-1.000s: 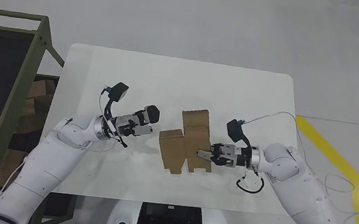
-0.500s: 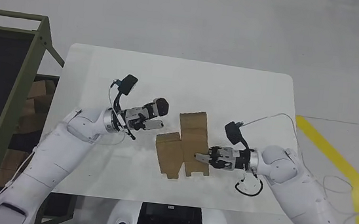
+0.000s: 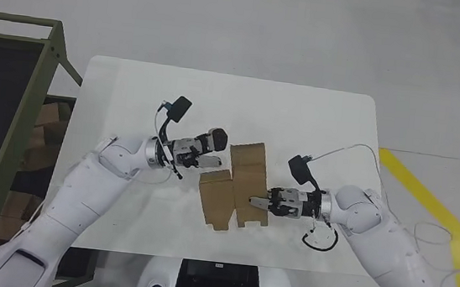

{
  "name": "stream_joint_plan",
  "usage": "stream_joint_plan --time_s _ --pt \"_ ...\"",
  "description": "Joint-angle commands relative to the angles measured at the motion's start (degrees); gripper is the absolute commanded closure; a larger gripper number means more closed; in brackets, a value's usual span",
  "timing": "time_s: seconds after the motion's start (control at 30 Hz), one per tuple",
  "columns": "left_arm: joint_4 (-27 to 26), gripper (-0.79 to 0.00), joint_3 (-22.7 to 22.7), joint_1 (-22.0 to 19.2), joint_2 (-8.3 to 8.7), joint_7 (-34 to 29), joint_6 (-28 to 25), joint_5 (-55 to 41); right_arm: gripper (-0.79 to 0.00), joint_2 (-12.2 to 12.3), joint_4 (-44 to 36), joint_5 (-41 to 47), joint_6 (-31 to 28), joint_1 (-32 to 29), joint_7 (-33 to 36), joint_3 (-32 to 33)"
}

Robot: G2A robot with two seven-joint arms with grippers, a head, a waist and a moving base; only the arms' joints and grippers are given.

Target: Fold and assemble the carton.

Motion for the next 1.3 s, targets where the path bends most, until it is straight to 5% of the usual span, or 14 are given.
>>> stream_joint_plan --time_s 0.0,0.23,0.4,0.77,1.27 --pt "0.1 -0.785 0.4 -0.1 -0.38 0.5 0.0 0.4 0.000 0.1 0.1 0.2 -0.1 0.2 -0.1 -0.3" --pt "0.0 -0.637 1.6 -0.6 -1.51 1.2 0.0 1.9 0.000 0.7 0.2 0.9 -0.7 1.1 -0.7 -1.9" --pt "0.2 -0.628 2.3 -0.7 -2.11 1.6 0.0 3.0 0.000 1.1 0.5 1.5 -1.2 1.6 -1.2 -2.8" --pt "0.7 -0.382 2.6 -0.5 -3.02 3.1 0.0 4.4 0.000 1.8 0.5 2.4 -1.3 2.3 -1.3 -3.8" --pt "0.9 -0.225 3.0 -0.9 -3.56 1.0 0.0 4.2 0.000 2.2 0.1 2.4 -1.3 2.3 -1.5 -4.2"
